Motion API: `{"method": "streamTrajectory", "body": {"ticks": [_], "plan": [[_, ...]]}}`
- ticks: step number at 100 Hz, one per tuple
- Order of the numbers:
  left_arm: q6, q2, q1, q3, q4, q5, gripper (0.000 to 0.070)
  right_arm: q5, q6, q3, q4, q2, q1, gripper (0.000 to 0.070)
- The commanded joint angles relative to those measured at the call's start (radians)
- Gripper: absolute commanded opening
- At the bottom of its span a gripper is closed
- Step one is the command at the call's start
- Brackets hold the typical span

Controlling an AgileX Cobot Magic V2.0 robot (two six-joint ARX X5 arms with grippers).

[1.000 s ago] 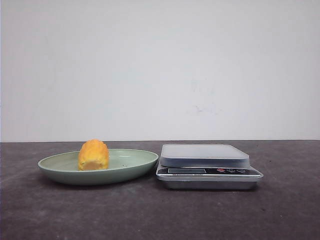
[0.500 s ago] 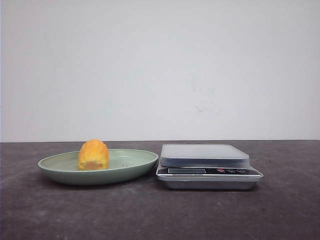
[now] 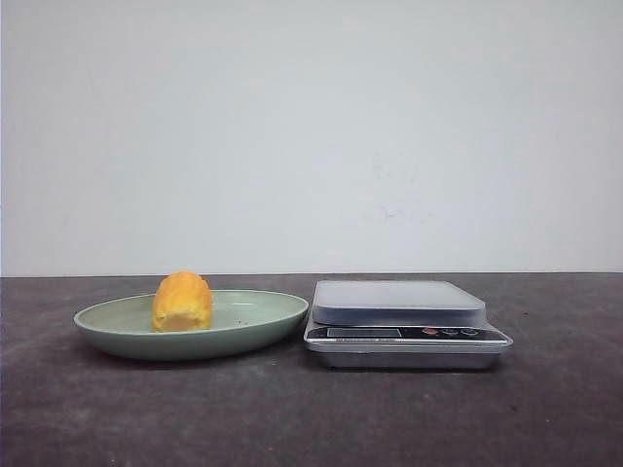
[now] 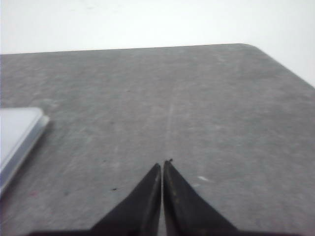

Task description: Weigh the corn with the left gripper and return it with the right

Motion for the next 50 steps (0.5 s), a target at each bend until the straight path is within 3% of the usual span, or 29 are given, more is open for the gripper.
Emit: {"method": "streamTrajectory", "body": {"ticks": [1, 50], "plan": [[0.016, -0.001, 0.001, -0.018, -0.005, 0.002, 0.0, -0.01, -0.023, -0.006, -0.001, -0.002, -0.002, 0.0], [0.016, -0.001, 0.001, -0.018, -0.005, 0.002, 0.0, -0.009, -0.044, -0.006, 0.006, -0.002, -0.002, 0.0]]}}
